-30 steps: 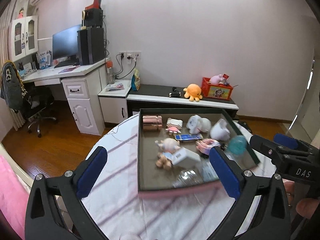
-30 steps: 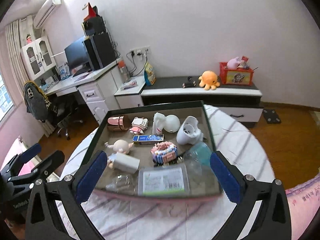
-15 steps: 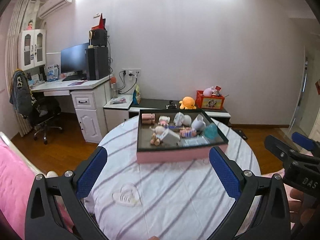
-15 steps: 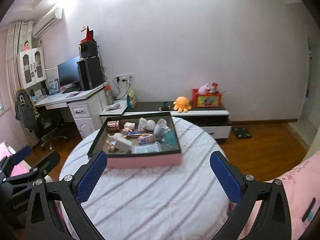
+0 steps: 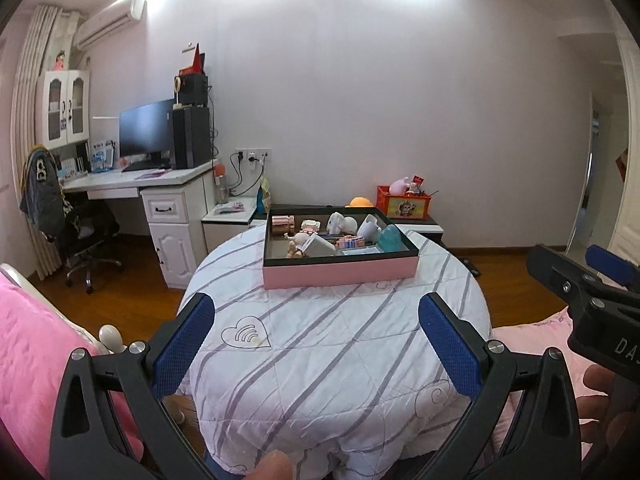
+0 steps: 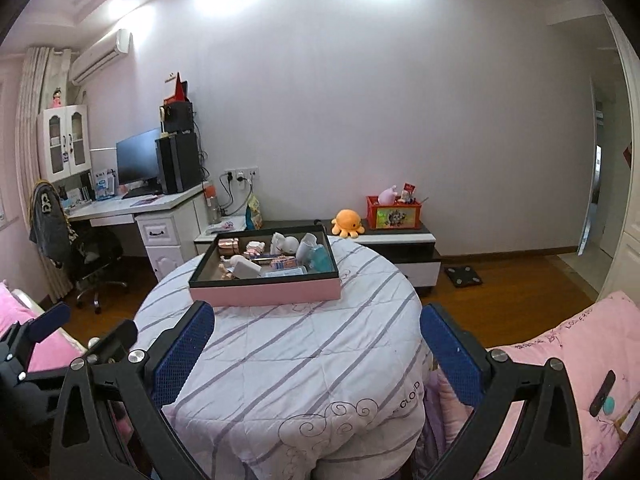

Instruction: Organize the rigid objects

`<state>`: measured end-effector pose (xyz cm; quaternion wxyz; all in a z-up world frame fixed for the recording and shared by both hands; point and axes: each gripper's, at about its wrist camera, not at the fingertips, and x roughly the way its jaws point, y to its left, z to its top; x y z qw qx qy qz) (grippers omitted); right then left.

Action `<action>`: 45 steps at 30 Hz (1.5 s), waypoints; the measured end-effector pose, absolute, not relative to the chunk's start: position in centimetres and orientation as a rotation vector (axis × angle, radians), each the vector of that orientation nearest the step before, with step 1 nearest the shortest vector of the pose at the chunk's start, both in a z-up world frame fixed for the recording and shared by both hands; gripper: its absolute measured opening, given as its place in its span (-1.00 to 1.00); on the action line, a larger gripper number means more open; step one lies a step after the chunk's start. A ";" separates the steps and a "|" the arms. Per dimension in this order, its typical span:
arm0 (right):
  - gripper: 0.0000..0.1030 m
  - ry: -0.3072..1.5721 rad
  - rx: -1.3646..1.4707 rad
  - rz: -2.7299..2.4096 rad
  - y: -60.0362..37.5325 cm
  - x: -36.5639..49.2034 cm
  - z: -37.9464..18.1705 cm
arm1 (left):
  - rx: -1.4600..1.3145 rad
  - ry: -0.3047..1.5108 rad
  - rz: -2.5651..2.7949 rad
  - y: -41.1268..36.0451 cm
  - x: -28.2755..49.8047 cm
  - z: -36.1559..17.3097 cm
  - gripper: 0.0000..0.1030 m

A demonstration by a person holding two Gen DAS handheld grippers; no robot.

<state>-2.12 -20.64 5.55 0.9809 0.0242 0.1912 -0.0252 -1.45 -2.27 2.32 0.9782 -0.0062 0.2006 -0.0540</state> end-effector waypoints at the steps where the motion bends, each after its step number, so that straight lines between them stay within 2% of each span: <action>1: 1.00 0.378 0.053 -0.048 -20.7 -2.3 5.6 | -0.005 0.402 -0.111 -2.4 -1.6 2.4 1.00; 45: 1.00 0.387 0.078 -0.043 -20.9 -2.2 4.7 | 0.008 0.404 -0.071 -2.8 -2.2 2.7 1.00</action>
